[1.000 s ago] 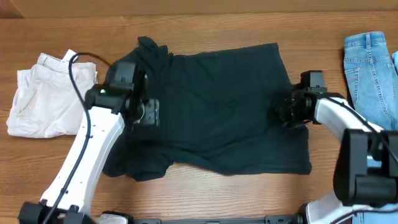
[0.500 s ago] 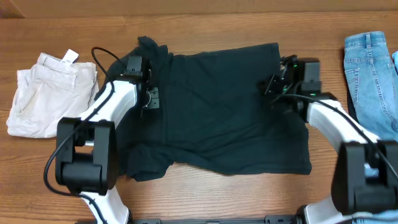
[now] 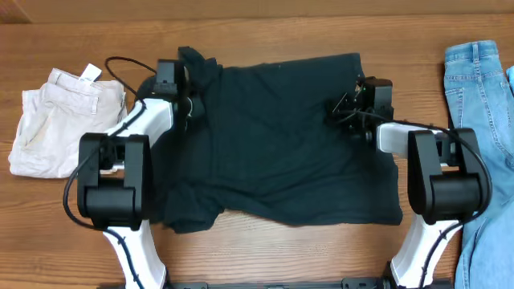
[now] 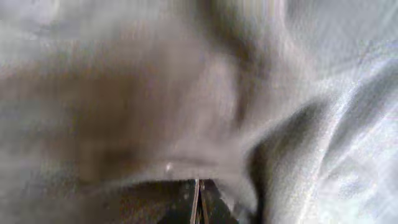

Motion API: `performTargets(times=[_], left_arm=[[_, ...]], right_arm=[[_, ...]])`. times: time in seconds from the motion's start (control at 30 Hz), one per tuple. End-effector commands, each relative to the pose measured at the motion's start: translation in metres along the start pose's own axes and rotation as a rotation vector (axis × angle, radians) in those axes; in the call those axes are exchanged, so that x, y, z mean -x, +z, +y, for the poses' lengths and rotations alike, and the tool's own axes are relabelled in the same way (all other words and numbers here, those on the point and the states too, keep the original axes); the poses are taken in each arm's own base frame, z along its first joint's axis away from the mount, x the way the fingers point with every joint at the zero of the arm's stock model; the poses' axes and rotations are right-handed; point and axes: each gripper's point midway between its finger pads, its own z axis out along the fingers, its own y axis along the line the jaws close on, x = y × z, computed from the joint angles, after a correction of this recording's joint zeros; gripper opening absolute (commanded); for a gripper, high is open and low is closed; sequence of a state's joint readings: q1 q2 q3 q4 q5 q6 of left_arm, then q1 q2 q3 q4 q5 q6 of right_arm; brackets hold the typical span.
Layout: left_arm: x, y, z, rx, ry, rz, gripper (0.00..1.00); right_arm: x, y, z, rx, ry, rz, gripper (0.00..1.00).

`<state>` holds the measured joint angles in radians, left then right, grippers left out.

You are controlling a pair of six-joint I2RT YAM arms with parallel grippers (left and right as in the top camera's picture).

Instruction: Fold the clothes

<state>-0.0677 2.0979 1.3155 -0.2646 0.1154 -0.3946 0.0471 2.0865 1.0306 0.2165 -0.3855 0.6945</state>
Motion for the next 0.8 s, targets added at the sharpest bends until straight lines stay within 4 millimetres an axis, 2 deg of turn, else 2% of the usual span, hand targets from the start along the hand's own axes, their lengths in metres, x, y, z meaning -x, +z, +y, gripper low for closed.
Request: performTargets(times=[0.0,0.1,0.2,0.3,0.37,0.43,0.53,0.57,0.6,0.63,0.67,0.73,0.77], left_arm=[[-0.051,0.051,0.032,0.002,-0.156,0.153,0.04],[-0.020,0.058,0.031,-0.026,-0.174,0.122,0.04],[0.031,0.049,0.022,-0.080,-0.155,0.066,0.04],[0.082,0.020,0.016,-0.091,-0.092,0.008,0.04],[0.116,-0.009,0.011,-0.090,-0.016,-0.029,0.04],[0.136,-0.035,0.005,-0.094,-0.005,-0.037,0.04],[0.149,-0.075,-0.016,-0.149,0.097,-0.020,0.17],[0.150,-0.088,-0.023,-0.165,0.117,-0.008,0.27],[0.149,-0.099,-0.027,-0.172,0.132,0.005,0.33],[0.147,-0.109,-0.031,-0.170,0.143,0.021,0.35],[0.140,-0.120,-0.034,-0.164,0.140,0.057,0.33],[0.115,-0.129,-0.036,-0.146,0.125,0.158,0.15],[0.094,-0.130,-0.031,-0.093,0.121,0.236,0.08]], right_arm=[[-0.004,0.023,-0.044,-0.132,0.092,-0.021,0.04],[0.030,0.025,-0.017,-0.087,0.030,-0.086,0.04],[0.052,0.024,0.008,-0.063,-0.050,-0.087,0.04],[0.064,0.019,0.034,-0.013,-0.184,-0.037,0.04],[0.075,0.007,0.048,0.011,-0.210,-0.013,0.08],[0.082,-0.008,0.060,0.037,-0.196,0.022,0.13],[0.081,-0.035,0.074,0.077,-0.183,0.087,0.18],[0.080,-0.044,0.075,0.066,-0.168,0.098,0.21],[0.079,-0.052,0.074,0.056,-0.173,0.108,0.22],[0.076,-0.059,0.075,0.048,-0.191,0.122,0.23],[0.067,-0.070,0.073,0.023,-0.194,0.156,0.23],[0.051,-0.083,0.065,-0.033,-0.164,0.219,0.19],[0.037,-0.088,0.059,-0.068,-0.133,0.271,0.14]])
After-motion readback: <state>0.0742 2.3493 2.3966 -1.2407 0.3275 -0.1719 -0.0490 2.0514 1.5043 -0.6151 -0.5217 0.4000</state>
